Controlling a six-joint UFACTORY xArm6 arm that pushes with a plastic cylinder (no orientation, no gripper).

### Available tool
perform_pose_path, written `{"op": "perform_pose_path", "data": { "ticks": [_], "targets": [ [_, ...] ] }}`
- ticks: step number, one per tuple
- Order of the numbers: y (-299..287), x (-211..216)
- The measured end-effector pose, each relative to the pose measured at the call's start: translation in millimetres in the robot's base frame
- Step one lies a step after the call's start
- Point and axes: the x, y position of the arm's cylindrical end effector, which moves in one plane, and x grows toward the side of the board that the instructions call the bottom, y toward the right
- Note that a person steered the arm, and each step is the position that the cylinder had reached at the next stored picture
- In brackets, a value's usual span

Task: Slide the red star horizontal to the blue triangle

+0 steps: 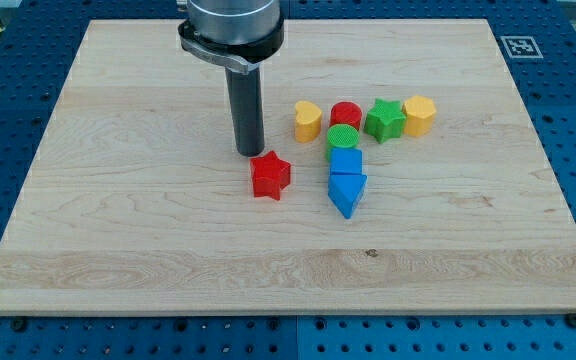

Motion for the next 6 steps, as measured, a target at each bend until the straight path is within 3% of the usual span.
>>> {"op": "perform_pose_path", "data": {
  "ticks": [6],
  "targets": [
    [13.5,35.3]
  ]
}}
